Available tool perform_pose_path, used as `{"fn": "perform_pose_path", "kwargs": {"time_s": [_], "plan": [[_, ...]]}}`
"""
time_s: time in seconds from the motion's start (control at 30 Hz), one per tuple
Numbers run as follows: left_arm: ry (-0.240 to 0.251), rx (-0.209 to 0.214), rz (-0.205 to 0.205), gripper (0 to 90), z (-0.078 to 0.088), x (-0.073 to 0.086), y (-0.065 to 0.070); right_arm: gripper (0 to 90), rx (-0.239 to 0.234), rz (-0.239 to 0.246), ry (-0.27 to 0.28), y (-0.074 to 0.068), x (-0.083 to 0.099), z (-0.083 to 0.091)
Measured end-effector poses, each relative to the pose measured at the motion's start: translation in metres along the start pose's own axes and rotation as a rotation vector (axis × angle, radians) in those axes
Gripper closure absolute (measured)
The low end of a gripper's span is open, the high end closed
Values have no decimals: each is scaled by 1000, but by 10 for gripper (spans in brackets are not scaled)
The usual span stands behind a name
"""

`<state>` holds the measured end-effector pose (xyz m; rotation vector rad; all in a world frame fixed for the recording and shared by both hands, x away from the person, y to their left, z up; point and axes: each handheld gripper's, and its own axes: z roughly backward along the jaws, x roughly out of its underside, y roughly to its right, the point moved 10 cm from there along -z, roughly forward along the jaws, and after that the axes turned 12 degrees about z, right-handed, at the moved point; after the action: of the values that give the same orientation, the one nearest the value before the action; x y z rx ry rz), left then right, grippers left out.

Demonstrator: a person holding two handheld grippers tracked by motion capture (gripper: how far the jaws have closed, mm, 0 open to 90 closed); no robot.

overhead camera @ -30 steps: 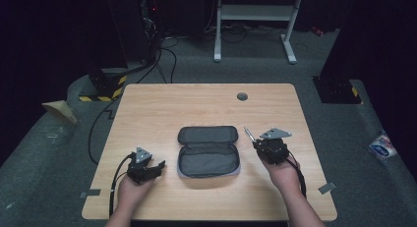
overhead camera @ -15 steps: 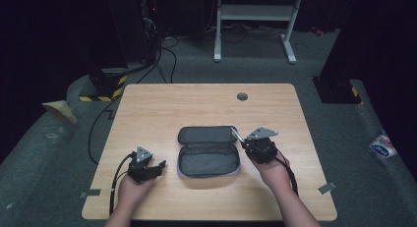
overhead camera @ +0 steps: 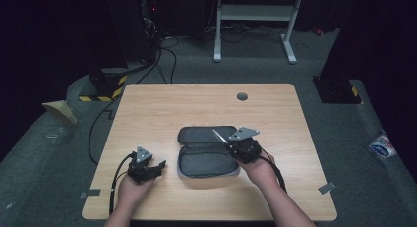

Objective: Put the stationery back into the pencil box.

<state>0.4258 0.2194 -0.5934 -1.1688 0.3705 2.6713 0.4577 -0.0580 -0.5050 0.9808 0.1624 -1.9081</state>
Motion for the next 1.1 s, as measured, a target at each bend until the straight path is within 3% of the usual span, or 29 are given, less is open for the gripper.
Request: {"fn": "perform_pose_path", "kwargs": {"time_s": [0.13, 0.37, 0.8, 1.1], "plan": [[1, 1, -1, 357, 0, 0, 0, 783, -21, 48, 3, -10, -8, -5], [0, 1, -1, 356, 0, 0, 0, 783, -61, 71, 18, -26, -20, -12], [0, 3, -1, 355, 0, 0, 0, 783, -125, 155, 44, -58, -39, -23], [0, 3, 1, 355, 0, 0, 0, 783, -141, 171, 48, -64, -41, -25]]}}
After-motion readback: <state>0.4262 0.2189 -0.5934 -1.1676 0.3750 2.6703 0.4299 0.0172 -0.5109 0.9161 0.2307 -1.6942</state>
